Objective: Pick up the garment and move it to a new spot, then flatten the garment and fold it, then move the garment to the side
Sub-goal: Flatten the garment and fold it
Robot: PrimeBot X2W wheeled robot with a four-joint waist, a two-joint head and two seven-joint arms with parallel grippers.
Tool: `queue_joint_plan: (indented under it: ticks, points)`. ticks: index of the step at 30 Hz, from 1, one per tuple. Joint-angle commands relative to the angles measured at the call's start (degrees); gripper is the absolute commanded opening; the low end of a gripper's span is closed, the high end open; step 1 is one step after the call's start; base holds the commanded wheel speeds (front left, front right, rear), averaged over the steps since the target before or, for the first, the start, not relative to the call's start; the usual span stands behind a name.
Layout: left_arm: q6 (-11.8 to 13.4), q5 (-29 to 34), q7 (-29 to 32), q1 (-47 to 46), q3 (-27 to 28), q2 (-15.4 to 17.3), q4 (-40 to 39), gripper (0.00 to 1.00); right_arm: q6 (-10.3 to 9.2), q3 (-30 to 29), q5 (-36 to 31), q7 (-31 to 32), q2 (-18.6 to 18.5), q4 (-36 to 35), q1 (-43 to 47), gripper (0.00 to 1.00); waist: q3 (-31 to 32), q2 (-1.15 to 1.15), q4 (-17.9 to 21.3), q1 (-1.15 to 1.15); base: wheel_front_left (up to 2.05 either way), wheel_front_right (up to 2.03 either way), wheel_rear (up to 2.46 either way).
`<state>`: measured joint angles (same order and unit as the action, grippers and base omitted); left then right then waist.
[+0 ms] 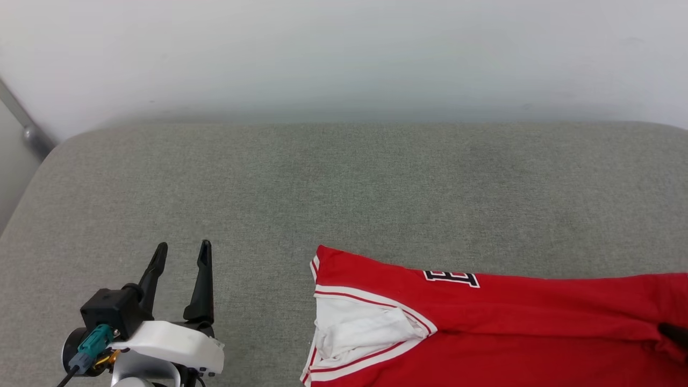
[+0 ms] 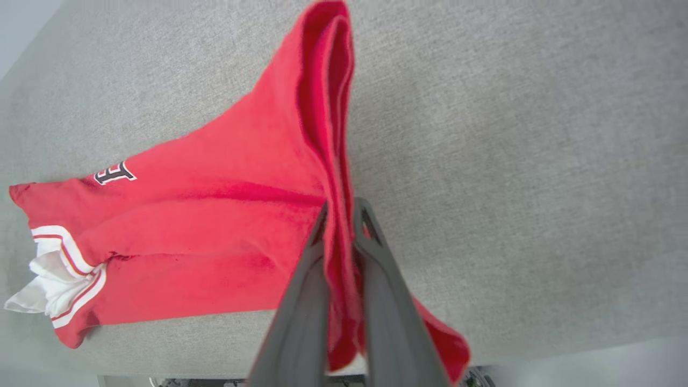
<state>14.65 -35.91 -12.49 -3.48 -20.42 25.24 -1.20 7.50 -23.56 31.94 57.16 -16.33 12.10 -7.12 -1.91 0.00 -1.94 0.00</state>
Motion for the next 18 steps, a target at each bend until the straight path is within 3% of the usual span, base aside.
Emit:
queue_joint_plan:
  ticks: [1, 4, 9, 13, 14, 18]
  points:
    - [0.2, 0.0, 0.0, 0.7, -0.1, 0.2, -0.1, 1.00, -0.01, -1.5, -0.8, 1.1, 0.9, -0.6, -1.4, 0.00, 0.0, 0.00, 0.3, 0.00, 0.00, 0.00, 0.00]
    - [0.3, -0.1, 0.0, 1.0, -0.1, 0.1, -0.1, 1.00, -0.02, -3.6, -1.0, 6.1, 4.3, -0.6, -2.6, 0.00, 0.4, 0.00, 1.0, 0.00, 0.00, 0.00, 0.00]
    - [-0.1, -0.5, 0.1, 1.0, -0.6, -0.1, 0.2, 1.00, -0.01, -5.4, 4.4, 14.7, 11.3, -1.8, -4.9, 0.00, 1.2, 0.00, 1.1, 0.00, 0.00, 0.00, 0.00]
    - [-0.4, -0.2, 0.4, 0.4, -1.3, -0.1, 0.3, 1.00, -0.01, -5.2, 10.6, 18.7, 13.4, -1.2, -4.9, 0.00, 1.8, 0.00, 0.2, 0.00, 0.00, 0.00, 0.00]
    - [-0.8, -0.1, 0.5, -0.1, -1.7, 0.0, 0.5, 1.00, -0.01, -2.1, 19.2, 18.8, 13.6, 2.8, -4.9, 0.00, 1.9, 0.00, -1.0, 0.00, 0.00, 0.00, 0.00]
    - [-1.2, 0.1, 0.6, -1.0, -2.2, 0.0, 0.5, 1.00, -0.01, 5.5, 28.2, 15.1, 13.5, 7.2, -5.9, 0.00, 1.1, 0.00, -2.7, 0.00, 0.00, 0.00, 0.00]
